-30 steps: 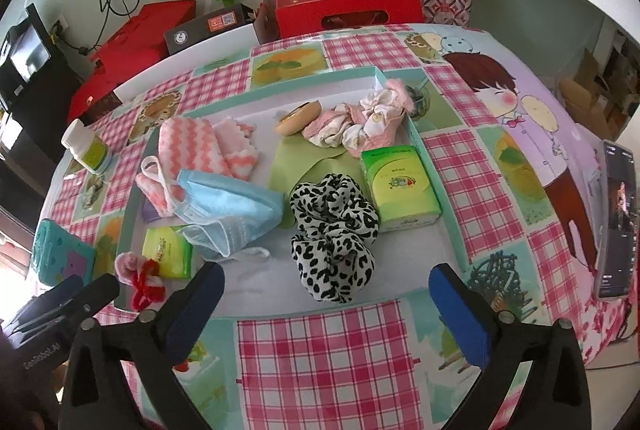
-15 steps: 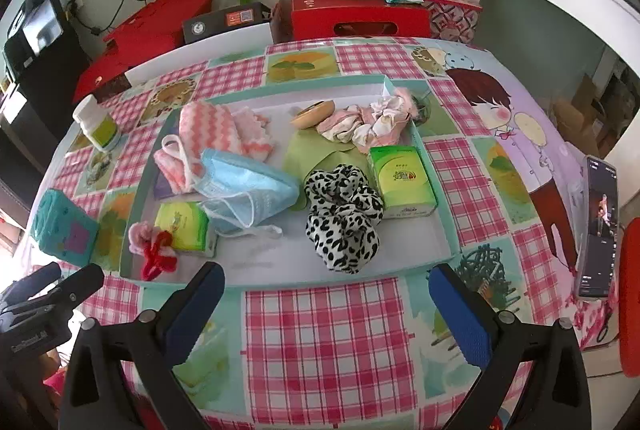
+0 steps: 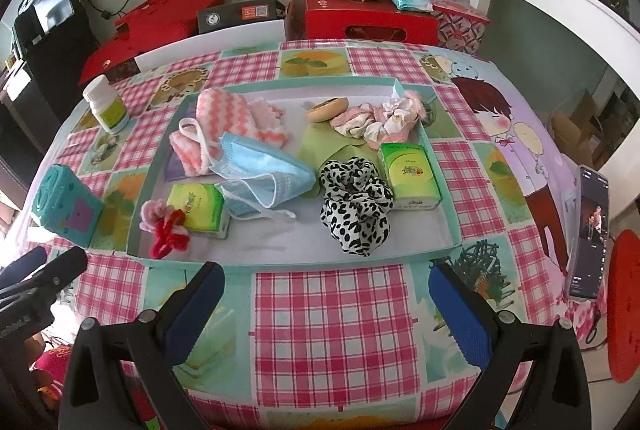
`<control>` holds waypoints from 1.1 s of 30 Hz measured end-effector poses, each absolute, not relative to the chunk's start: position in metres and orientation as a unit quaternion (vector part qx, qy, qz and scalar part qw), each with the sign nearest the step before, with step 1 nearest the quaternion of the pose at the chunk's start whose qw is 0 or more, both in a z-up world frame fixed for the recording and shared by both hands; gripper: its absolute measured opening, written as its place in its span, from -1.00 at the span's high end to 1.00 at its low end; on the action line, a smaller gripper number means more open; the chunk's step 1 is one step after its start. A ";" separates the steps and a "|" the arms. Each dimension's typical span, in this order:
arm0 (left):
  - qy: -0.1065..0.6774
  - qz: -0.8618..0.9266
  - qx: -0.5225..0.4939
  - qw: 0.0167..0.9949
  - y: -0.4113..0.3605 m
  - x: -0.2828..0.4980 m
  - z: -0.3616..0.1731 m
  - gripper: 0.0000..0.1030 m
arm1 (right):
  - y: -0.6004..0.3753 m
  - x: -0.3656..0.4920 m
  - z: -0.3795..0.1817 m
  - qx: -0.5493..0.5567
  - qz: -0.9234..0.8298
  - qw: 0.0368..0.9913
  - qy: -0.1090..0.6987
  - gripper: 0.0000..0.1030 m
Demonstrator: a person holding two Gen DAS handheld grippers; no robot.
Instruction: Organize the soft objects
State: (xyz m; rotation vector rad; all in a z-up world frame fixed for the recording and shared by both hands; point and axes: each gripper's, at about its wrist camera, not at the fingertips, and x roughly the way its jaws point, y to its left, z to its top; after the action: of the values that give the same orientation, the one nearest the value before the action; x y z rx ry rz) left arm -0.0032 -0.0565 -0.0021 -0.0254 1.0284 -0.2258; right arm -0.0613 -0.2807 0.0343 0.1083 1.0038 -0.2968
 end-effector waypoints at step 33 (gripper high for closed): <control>0.474 -0.050 0.020 0.879 -0.048 -0.013 0.002 -0.99 | -0.273 -0.060 0.029 0.037 -0.133 0.864 0.484 -1.00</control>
State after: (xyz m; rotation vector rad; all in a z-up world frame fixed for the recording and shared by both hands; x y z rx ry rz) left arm -0.0126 -0.0477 0.0018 0.0417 0.9891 -0.1043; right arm -0.0601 -0.2728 0.0294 0.0768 1.0136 -0.2778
